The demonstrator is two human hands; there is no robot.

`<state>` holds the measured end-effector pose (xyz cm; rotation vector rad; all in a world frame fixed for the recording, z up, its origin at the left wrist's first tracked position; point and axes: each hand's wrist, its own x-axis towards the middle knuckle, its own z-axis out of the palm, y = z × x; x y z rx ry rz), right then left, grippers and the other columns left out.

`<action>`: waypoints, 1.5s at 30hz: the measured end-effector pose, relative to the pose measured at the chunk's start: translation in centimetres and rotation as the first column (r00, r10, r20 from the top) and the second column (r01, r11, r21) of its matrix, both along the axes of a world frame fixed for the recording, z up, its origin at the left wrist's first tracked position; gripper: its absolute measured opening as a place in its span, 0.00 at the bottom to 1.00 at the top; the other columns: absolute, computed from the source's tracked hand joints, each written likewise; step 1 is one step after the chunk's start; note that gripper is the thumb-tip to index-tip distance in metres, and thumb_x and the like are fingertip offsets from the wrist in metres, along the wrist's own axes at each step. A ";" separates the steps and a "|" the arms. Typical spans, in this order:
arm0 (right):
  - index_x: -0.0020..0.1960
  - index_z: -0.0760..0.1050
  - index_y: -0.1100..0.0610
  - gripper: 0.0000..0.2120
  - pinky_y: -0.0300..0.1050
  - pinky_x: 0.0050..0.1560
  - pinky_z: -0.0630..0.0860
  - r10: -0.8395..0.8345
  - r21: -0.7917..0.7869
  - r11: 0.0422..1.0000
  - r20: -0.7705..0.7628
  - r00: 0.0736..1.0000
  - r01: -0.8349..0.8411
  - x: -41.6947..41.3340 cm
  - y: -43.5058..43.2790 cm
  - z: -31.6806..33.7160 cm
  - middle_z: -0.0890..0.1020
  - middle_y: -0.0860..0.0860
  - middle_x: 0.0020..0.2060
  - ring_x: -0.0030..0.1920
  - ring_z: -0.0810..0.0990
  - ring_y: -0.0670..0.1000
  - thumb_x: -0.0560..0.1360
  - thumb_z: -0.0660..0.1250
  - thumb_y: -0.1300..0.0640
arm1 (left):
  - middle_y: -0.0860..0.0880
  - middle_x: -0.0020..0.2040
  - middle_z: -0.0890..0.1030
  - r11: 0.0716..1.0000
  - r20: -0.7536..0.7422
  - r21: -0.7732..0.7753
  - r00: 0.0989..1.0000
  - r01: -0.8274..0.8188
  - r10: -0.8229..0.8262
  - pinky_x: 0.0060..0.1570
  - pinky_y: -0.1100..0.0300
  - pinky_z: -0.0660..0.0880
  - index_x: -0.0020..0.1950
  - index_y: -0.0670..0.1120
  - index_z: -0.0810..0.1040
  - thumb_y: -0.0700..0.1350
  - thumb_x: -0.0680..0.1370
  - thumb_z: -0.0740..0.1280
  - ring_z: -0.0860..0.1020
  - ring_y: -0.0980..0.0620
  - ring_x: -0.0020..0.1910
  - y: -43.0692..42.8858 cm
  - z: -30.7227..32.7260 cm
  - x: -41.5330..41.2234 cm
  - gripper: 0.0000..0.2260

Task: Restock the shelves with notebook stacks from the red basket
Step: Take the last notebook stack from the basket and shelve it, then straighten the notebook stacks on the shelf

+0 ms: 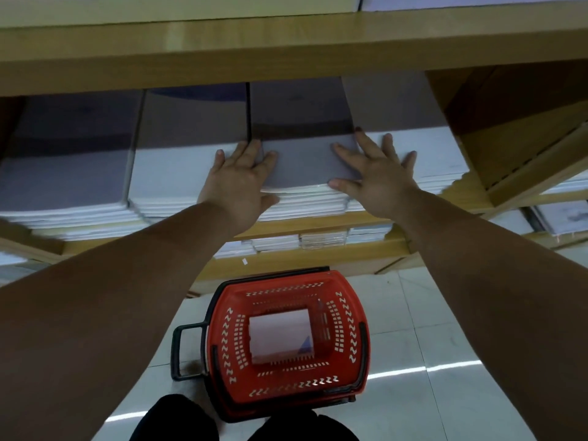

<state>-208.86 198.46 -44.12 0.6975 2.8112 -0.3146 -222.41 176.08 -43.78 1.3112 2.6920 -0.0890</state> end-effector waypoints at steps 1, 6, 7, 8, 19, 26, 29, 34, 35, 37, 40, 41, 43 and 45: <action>0.80 0.43 0.32 0.37 0.74 0.74 0.37 0.006 -0.011 1.000 0.000 1.000 -0.006 0.0 0.1 0.0 0.40 0.43 0.82 0.81 0.35 0.59 0.76 0.53 0.26 | 0.43 0.83 0.46 1.000 -0.003 0.027 1.000 0.007 -0.007 0.79 0.47 0.45 0.83 0.51 0.49 0.59 0.83 0.59 0.46 0.45 0.82 0.0 -0.2 0.1 0.33; 0.79 0.44 0.31 0.40 0.70 0.75 0.34 -0.005 -0.071 0.997 -0.019 1.000 0.003 0.1 0.2 0.2 0.39 0.44 0.82 0.80 0.33 0.57 0.74 0.60 0.27 | 0.42 0.82 0.51 0.999 -0.049 0.030 0.998 0.044 -0.042 0.79 0.44 0.51 0.82 0.52 0.53 0.59 0.82 0.60 0.51 0.44 0.81 -0.1 -0.7 -0.5 0.31; 0.79 0.44 0.30 0.39 0.69 0.75 0.34 -0.016 -0.085 0.996 -0.024 1.000 0.014 0.1 0.3 0.2 0.39 0.44 0.82 0.80 0.32 0.57 0.75 0.61 0.29 | 0.42 0.83 0.51 0.999 -0.061 0.013 0.997 0.052 -0.051 0.78 0.43 0.52 0.82 0.53 0.53 0.60 0.82 0.59 0.51 0.44 0.81 0.0 -0.7 -0.5 0.31; 0.79 0.45 0.30 0.38 0.69 0.75 0.34 -0.023 -0.092 0.996 -0.028 0.999 0.020 0.0 0.3 0.2 0.39 0.44 0.82 0.80 0.32 0.56 0.76 0.61 0.30 | 0.42 0.83 0.51 0.998 -0.066 0.003 0.996 0.059 -0.059 0.78 0.41 0.52 0.82 0.54 0.53 0.61 0.82 0.58 0.51 0.44 0.81 -0.1 -0.8 -0.6 0.31; 0.78 0.41 0.30 0.36 0.68 0.76 0.35 -0.049 -0.057 0.997 0.013 0.999 0.050 0.0 -0.6 0.3 0.35 0.43 0.81 0.80 0.33 0.58 0.78 0.57 0.30 | 0.46 0.83 0.49 0.999 0.019 -0.008 0.999 -0.033 0.033 0.75 0.35 0.54 0.82 0.56 0.54 0.58 0.82 0.62 0.50 0.45 0.81 0.9 0.5 -0.1 0.31; 0.80 0.40 0.32 0.43 0.67 0.75 0.32 0.073 -0.135 0.988 0.008 0.997 -0.071 1.0 0.4 0.3 0.30 0.45 0.79 0.79 0.28 0.59 0.74 0.62 0.28 | 0.54 0.83 0.46 0.968 0.128 -0.038 0.959 -0.249 0.252 0.77 0.40 0.52 0.81 0.59 0.54 0.54 0.81 0.66 0.47 0.50 0.82 2.1 2.1 1.8 0.32; 0.81 0.39 0.35 0.45 0.63 0.76 0.32 0.224 -0.147 0.963 -0.012 0.974 -0.224 2.2 1.7 0.3 0.28 0.48 0.79 0.79 0.28 0.60 0.74 0.63 0.29 | 0.56 0.82 0.39 0.927 0.138 -0.056 0.917 -0.370 0.374 0.77 0.38 0.52 0.82 0.59 0.48 0.60 0.78 0.67 0.44 0.50 0.82 2.5 2.1 4.6 0.39; 0.83 0.41 0.44 0.45 0.63 0.77 0.33 0.445 -0.052 0.895 0.020 0.896 -0.443 4.3 3.2 0.9 0.31 0.56 0.80 0.79 0.29 0.59 0.76 0.61 0.30 | 0.51 0.83 0.40 0.820 0.080 0.029 0.819 -0.572 0.569 0.77 0.38 0.46 0.82 0.57 0.45 0.67 0.78 0.61 0.43 0.46 0.82 1.0 0.6 14.3 0.39; 0.83 0.42 0.45 0.45 0.63 0.77 0.32 0.480 -0.010 0.878 0.009 0.877 -0.479 4.5 2.7 1.1 0.32 0.56 0.80 0.79 0.29 0.59 0.77 0.60 0.30 | 0.49 0.83 0.41 0.789 0.084 0.024 0.788 -0.614 0.610 0.78 0.39 0.46 0.82 0.57 0.46 0.67 0.78 0.60 0.43 0.45 0.82 0.3 0.4 16.3 0.39; 0.83 0.45 0.47 0.42 0.64 0.76 0.31 0.580 0.063 0.814 -0.068 0.812 -0.577 4.8 0.8 1.6 0.35 0.57 0.81 0.80 0.30 0.59 0.78 0.60 0.32 | 0.47 0.83 0.42 0.727 0.126 0.001 0.721 -0.687 0.681 0.78 0.40 0.44 0.82 0.57 0.45 0.65 0.79 0.60 0.42 0.43 0.81 -1.6 -0.3 19.6 0.38; 0.83 0.48 0.46 0.39 0.64 0.77 0.34 0.741 0.096 0.671 -0.121 0.661 -0.735 5.5 -2.8 1.5 0.38 0.56 0.82 0.80 0.31 0.59 0.79 0.61 0.36 | 0.46 0.83 0.42 0.628 0.194 -0.013 0.615 -0.778 0.765 0.78 0.37 0.43 0.82 0.58 0.45 0.67 0.78 0.60 0.42 0.41 0.81 -4.9 -2.1 23.0 0.39; 0.83 0.48 0.45 0.38 0.63 0.78 0.34 0.776 0.090 0.630 -0.103 0.622 -0.771 5.7 -4.0 1.0 0.37 0.56 0.82 0.80 0.31 0.58 0.79 0.60 0.36 | 0.45 0.83 0.43 0.591 0.206 -0.014 0.576 -0.806 0.791 0.77 0.37 0.44 0.82 0.59 0.46 0.68 0.77 0.60 0.43 0.40 0.81 -5.9 -2.8 23.7 0.39; 0.83 0.47 0.45 0.37 0.63 0.78 0.33 0.814 0.057 0.581 -0.031 0.580 -0.812 6.1 -6.2 -0.4 0.36 0.55 0.82 0.79 0.29 0.57 0.80 0.58 0.35 | 0.43 0.83 0.46 0.543 0.212 -0.039 0.524 -0.839 0.825 0.77 0.36 0.47 0.82 0.58 0.47 0.69 0.76 0.61 0.46 0.38 0.81 -7.5 -4.2 24.8 0.39; 0.83 0.47 0.45 0.37 0.63 0.78 0.34 0.835 0.021 0.547 0.050 0.547 -0.837 6.5 -8.0 -2.3 0.36 0.54 0.81 0.79 0.28 0.57 0.80 0.57 0.35 | 0.42 0.83 0.47 0.506 0.229 -0.073 0.479 -0.859 0.847 0.77 0.36 0.49 0.82 0.57 0.49 0.67 0.77 0.61 0.48 0.37 0.81 -8.8 -5.8 25.8 0.39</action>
